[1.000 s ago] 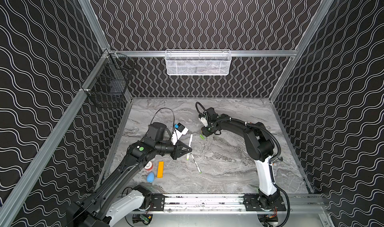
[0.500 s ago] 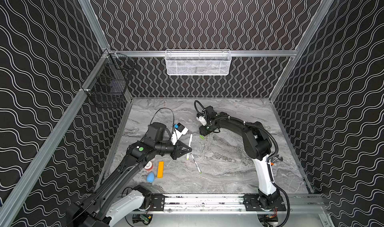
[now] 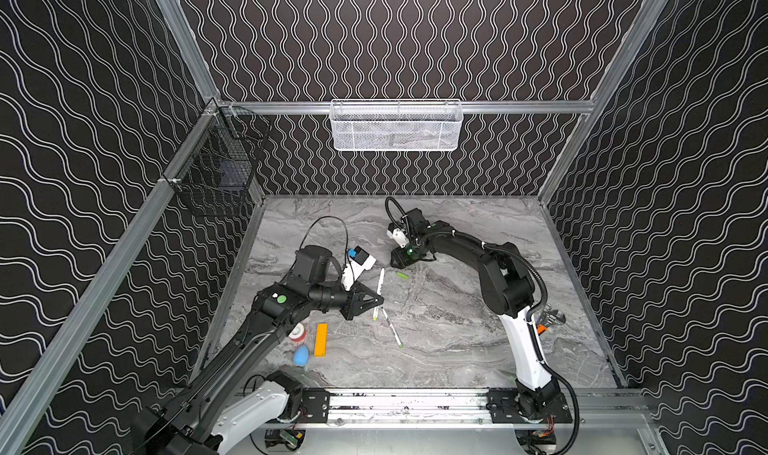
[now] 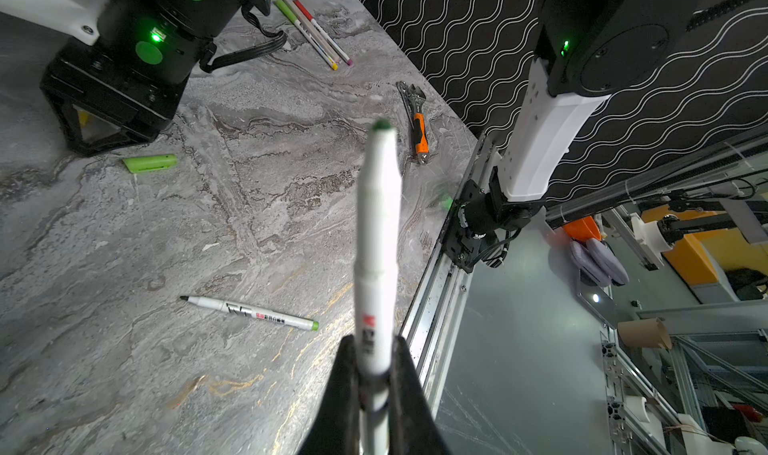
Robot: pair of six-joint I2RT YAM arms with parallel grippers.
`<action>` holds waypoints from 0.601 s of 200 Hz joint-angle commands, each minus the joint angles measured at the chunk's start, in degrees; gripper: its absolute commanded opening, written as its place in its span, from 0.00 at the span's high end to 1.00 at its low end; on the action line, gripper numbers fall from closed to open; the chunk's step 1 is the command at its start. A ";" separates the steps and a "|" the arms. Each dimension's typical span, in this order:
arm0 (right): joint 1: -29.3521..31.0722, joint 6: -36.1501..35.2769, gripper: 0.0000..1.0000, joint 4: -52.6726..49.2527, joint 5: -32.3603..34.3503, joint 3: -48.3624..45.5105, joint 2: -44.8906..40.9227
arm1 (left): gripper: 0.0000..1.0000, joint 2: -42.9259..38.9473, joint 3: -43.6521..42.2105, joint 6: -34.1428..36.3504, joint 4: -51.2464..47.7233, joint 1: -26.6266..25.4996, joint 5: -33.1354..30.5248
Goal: Insert the pens into the pen caps
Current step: 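Reach the right gripper toward the yellow cap to grasp it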
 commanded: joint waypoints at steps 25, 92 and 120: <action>-0.95 2.37 0.47 -6.76 -1.62 2.04 2.17 | 1.00 0.35 0.41 1.62 0.96 0.19 0.12; -1.13 3.42 0.36 -7.72 -4.17 5.09 3.45 | 1.00 0.05 0.30 1.50 1.17 0.22 0.38; -1.10 3.88 0.34 -7.70 -3.20 6.60 4.33 | 1.00 0.22 0.35 1.56 1.19 0.23 0.56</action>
